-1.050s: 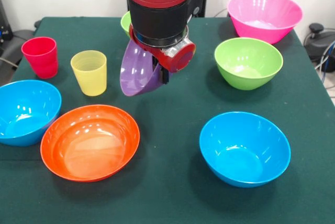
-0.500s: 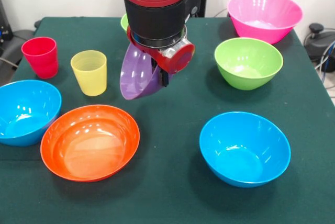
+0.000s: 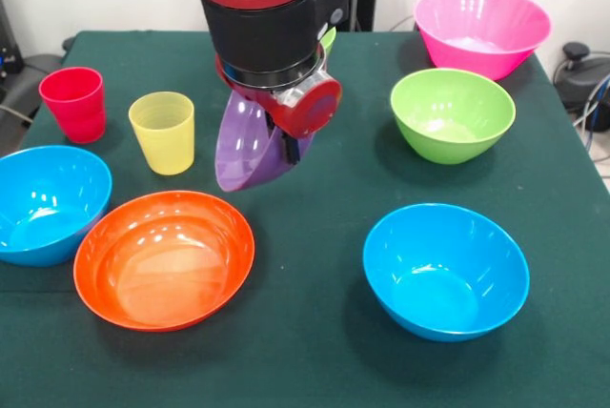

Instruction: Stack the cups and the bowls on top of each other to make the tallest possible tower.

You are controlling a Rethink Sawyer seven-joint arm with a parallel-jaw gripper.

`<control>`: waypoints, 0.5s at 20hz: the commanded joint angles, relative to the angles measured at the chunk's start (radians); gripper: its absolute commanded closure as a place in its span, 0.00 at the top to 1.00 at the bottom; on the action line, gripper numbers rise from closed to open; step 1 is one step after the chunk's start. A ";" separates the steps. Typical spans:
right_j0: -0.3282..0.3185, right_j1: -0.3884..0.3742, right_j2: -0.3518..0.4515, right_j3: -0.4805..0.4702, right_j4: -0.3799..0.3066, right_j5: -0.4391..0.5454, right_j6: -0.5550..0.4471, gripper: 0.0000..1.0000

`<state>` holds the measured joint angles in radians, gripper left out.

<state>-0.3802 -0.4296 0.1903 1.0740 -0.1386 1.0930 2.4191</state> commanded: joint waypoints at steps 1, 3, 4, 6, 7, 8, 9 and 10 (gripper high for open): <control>-0.020 -0.029 0.125 -0.011 -0.029 0.115 -0.324 0.00; -0.028 -0.038 0.128 0.007 -0.035 0.105 -0.330 0.00; -0.030 -0.044 0.127 0.013 -0.042 0.105 -0.335 0.00; -0.031 -0.053 0.124 0.015 -0.057 0.114 -0.344 0.00; -0.031 -0.053 0.124 0.011 -0.063 0.122 -0.348 0.00; -0.032 -0.060 0.124 0.024 -0.064 0.118 -0.348 0.00; -0.034 -0.063 0.124 0.029 -0.067 0.114 -0.350 0.00; -0.035 -0.066 0.124 0.036 -0.068 0.111 -0.350 0.00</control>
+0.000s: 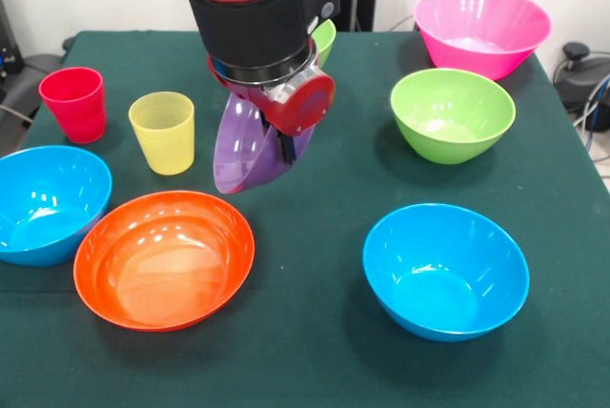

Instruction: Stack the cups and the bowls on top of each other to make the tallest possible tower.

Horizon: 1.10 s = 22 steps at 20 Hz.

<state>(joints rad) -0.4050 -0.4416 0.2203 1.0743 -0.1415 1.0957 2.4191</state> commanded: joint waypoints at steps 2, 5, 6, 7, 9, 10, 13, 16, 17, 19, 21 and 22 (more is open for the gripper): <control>-0.009 -0.053 0.092 0.030 -0.072 0.113 -0.353 0.00; -0.008 -0.051 0.094 0.028 -0.079 0.108 -0.359 0.00; -0.011 -0.049 0.099 0.036 -0.084 0.086 -0.374 0.00; -0.015 -0.042 0.102 0.042 -0.088 0.068 -0.381 0.00; -0.024 -0.040 0.105 0.063 -0.099 0.039 -0.395 0.00; -0.027 -0.043 0.105 0.068 -0.107 0.036 -0.403 0.00; -0.026 -0.048 0.102 0.067 -0.118 0.044 -0.406 0.00; -0.018 -0.054 0.094 0.065 -0.132 0.049 -0.409 0.00; -0.015 -0.054 0.092 0.063 -0.136 0.051 -0.411 0.00; -0.003 -0.052 0.083 0.058 -0.146 0.051 -0.404 0.00; 0.005 -0.052 0.074 0.055 -0.154 0.052 -0.398 0.00; 0.013 -0.052 0.069 0.051 -0.162 0.053 -0.399 0.00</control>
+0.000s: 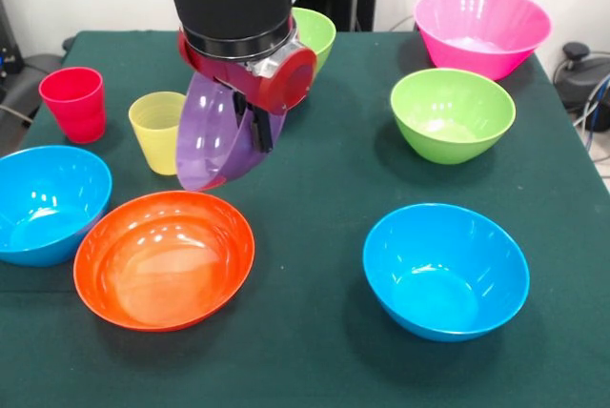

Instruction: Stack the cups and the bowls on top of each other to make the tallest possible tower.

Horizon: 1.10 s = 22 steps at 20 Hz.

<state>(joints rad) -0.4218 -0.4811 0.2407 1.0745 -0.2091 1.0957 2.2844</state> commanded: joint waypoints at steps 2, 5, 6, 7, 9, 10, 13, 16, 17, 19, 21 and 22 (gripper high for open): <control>0.031 -0.010 0.046 0.047 -0.105 0.049 -0.278 0.00; 0.008 0.001 0.054 0.068 -0.114 0.003 -0.310 0.00; 0.001 0.002 0.056 0.075 -0.116 -0.009 -0.317 0.00; -0.002 -0.001 0.057 0.081 -0.118 -0.013 -0.320 0.00; 0.002 -0.006 0.055 0.074 -0.123 0.004 -0.317 0.00; 0.006 -0.008 0.054 0.068 -0.125 0.014 -0.314 0.00; 0.019 -0.020 0.049 0.077 -0.129 0.015 -0.292 0.00; 0.028 -0.022 0.045 0.073 -0.130 0.019 -0.278 0.00; 0.030 -0.024 0.044 0.077 -0.129 0.017 -0.272 0.00; 0.034 -0.026 0.043 0.080 -0.127 0.014 -0.261 0.00; 0.038 -0.037 0.040 0.099 -0.125 0.005 -0.248 0.00; 0.040 -0.044 0.037 0.109 -0.126 -0.003 -0.242 0.00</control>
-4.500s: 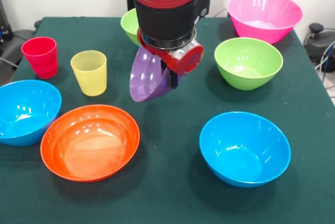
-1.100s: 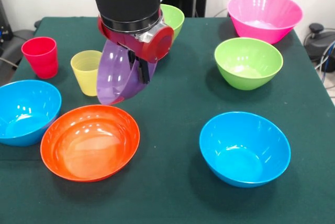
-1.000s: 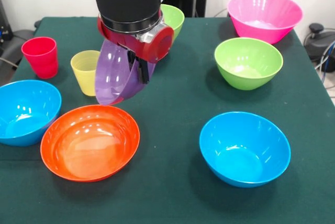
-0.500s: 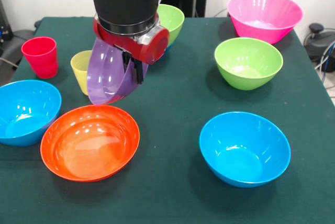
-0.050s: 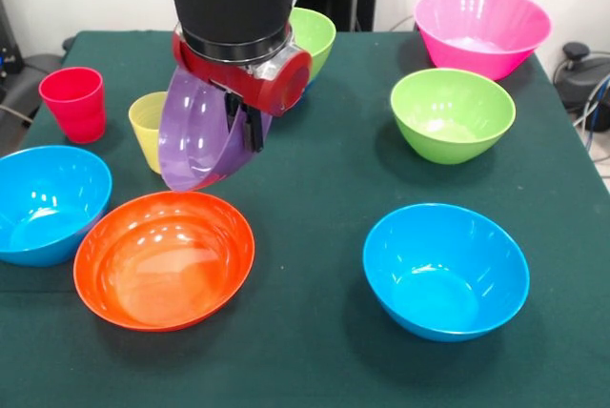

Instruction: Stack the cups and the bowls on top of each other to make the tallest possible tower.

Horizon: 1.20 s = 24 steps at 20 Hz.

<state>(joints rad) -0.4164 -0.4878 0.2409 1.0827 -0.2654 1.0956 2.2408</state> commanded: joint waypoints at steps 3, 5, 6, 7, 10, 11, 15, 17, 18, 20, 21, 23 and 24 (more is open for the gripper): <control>0.039 -0.053 0.033 0.140 -0.076 -0.036 -0.187 0.00; 0.034 -0.071 0.034 0.184 -0.079 -0.076 -0.186 0.00; 0.030 -0.079 0.036 0.202 -0.085 -0.098 -0.192 0.00; 0.025 -0.085 0.037 0.215 -0.088 -0.114 -0.196 0.00; 0.012 -0.089 0.050 0.241 -0.104 -0.162 -0.228 0.00; 0.005 -0.086 0.057 0.244 -0.115 -0.184 -0.248 0.00; -0.009 -0.082 0.072 0.253 -0.143 -0.240 -0.272 0.00; 0.004 -0.095 0.063 0.243 -0.151 -0.211 -0.257 0.00; 0.012 -0.101 0.058 0.234 -0.155 -0.189 -0.250 0.00; 0.025 -0.108 0.054 0.218 -0.158 -0.156 -0.240 0.00; 0.030 -0.109 0.053 0.212 -0.158 -0.145 -0.231 0.00; 0.042 -0.112 0.049 0.208 -0.162 -0.138 -0.214 0.00; 0.047 -0.118 0.046 0.215 -0.165 -0.141 -0.205 0.00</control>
<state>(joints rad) -0.4134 -0.5757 0.2469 1.2373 -0.3562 0.9138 2.2408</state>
